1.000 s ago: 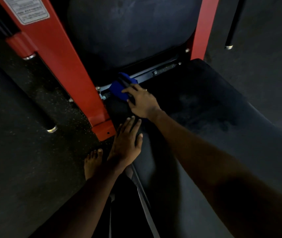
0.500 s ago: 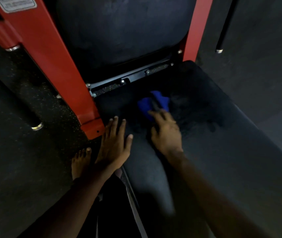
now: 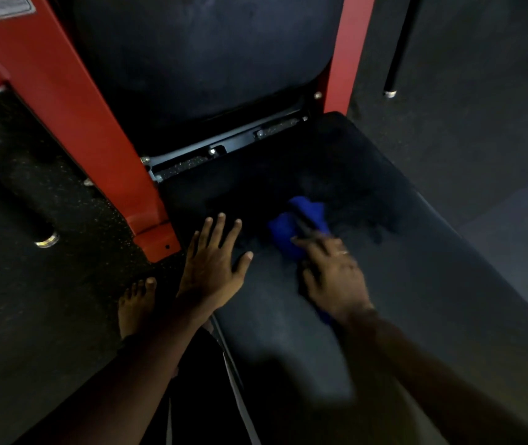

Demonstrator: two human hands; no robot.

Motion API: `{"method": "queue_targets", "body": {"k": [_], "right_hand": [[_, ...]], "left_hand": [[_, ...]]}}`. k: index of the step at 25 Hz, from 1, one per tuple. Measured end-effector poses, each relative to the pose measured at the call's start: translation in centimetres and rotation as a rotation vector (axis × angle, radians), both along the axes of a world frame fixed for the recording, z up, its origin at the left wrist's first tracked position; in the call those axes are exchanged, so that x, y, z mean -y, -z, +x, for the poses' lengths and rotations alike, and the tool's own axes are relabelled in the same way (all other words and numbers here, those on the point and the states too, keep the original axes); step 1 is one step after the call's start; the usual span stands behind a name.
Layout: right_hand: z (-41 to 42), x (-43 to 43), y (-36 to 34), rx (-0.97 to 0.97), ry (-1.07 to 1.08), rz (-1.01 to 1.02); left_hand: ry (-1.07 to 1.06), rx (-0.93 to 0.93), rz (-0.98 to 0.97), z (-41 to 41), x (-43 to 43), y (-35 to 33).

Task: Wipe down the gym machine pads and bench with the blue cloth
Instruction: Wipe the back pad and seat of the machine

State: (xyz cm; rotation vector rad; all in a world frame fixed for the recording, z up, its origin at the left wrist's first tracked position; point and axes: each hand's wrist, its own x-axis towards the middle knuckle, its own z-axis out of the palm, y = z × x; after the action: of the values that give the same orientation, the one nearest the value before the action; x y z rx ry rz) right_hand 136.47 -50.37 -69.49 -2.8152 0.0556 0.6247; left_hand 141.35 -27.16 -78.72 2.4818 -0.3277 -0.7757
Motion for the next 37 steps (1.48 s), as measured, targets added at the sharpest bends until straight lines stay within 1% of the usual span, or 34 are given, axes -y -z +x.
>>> {"method": "queue_targets", "body": {"k": [1,3,4,5,6,7,9,10,12,14,15,16,17,19,20,21,22,23,24,25,26,27,28,29,30,31,32,33,35,36,37], "right_hand": [[0.9,3.5,0.0,0.05,0.079,-0.085],[4.7,10.1,0.2,0.088,0.413,-0.246],[6.4,12.5,0.5,0.074,0.569,-0.285],[7.8,13.2,1.1,0.054,0.651,-0.284],[8.6,12.4,1.8,0.05,0.67,-0.281],[8.9,10.6,2.2,0.07,0.657,-0.268],[7.8,5.6,2.9,0.12,0.524,-0.226],[6.4,2.6,3.1,0.116,0.407,-0.164],[3.8,-2.7,2.9,0.062,0.114,0.044],[4.0,-3.6,3.1,0.008,-0.104,0.158],[5.3,-2.5,3.8,0.002,-0.157,0.148],[7.3,-1.1,4.7,0.007,-0.148,0.111],[9.6,0.5,5.4,0.019,-0.089,0.072],[13.7,2.6,6.1,-0.001,0.1,-0.022],[15.0,2.5,6.0,-0.018,0.164,-0.046],[15.7,2.1,6.5,-0.021,0.217,-0.007],[15.9,0.8,6.1,0.005,0.287,0.093],[15.8,-0.4,5.7,0.037,0.409,0.25],[15.2,-1.1,4.9,0.063,0.553,0.395],[14.5,-1.3,4.4,0.071,0.76,0.562],[14.2,-0.7,3.7,-0.006,0.863,0.678],[13.7,0.2,3.3,-0.159,0.991,0.847],[13.5,1.4,2.4,-0.305,0.974,0.799],[13.8,2.7,2.1,-0.473,1.008,0.793],[13.9,3.8,2.0,-0.555,0.872,0.662],[14.3,4.2,2.2,-0.559,0.732,0.52],[14.7,3.7,1.8,-0.524,0.57,0.384],[15.1,2.4,1.5,-0.453,0.401,0.298],[14.6,-1.3,2.1,-0.258,0.038,0.079],[14.0,-3.3,2.7,-0.209,-0.072,-0.012],[13.4,-4.9,3.2,-0.197,-0.135,-0.07]], "left_hand": [[-0.005,-0.006,0.004,-0.1,0.1,0.0],[-0.017,-0.008,0.005,-0.3,0.5,-0.1],[-0.021,-0.004,0.004,-0.5,0.7,-0.2],[-0.034,0.005,0.007,-0.5,0.8,-0.2],[-0.045,0.014,0.012,-0.5,0.8,-0.1],[-0.051,0.017,0.018,-0.6,0.8,-0.1],[-0.044,0.004,0.021,-0.6,1.0,-0.1],[-0.043,0.004,0.024,-0.6,1.0,-0.2],[-0.051,0.032,0.034,-0.6,1.0,0.0],[-0.058,0.042,0.041,-0.8,1.1,0.1],[-0.062,0.045,0.038,-0.9,1.2,0.2],[-0.068,0.049,0.033,-0.9,1.3,0.3],[-0.073,0.051,0.03,-0.9,1.3,0.2],[-0.062,0.035,0.027,-1.0,1.1,0.1],[-0.059,0.029,0.025,-0.9,1.0,0.1],[-0.061,0.026,0.021,-0.9,1.0,0.1],[-0.064,0.027,0.018,-0.9,1.0,0.1],[-0.069,0.03,0.017,-0.8,1.0,0.0],[-0.072,0.033,0.018,-0.8,1.1,-0.1],[-0.073,0.037,0.017,-0.8,1.2,-0.3],[-0.075,0.037,0.015,-0.8,1.2,-0.3],[-0.076,0.034,0.014,-0.8,1.1,-0.3],[-0.073,0.03,0.015,-0.7,1.0,-0.2],[-0.069,0.027,0.016,-0.7,0.9,-0.2],[-0.066,0.029,0.017,-0.7,0.9,-0.2],[-0.067,0.034,0.019,-0.8,0.9,-0.2],[-0.072,0.036,0.019,-0.8,1.0,-0.2],[-0.077,0.035,0.016,-0.8,1.1,-0.2],[-0.084,0.038,0.006,-0.8,1.1,-0.3],[-0.084,0.039,0.005,-0.6,1.1,-0.2],[-0.081,0.036,0.004,-0.5,1.1,-0.2]]}}
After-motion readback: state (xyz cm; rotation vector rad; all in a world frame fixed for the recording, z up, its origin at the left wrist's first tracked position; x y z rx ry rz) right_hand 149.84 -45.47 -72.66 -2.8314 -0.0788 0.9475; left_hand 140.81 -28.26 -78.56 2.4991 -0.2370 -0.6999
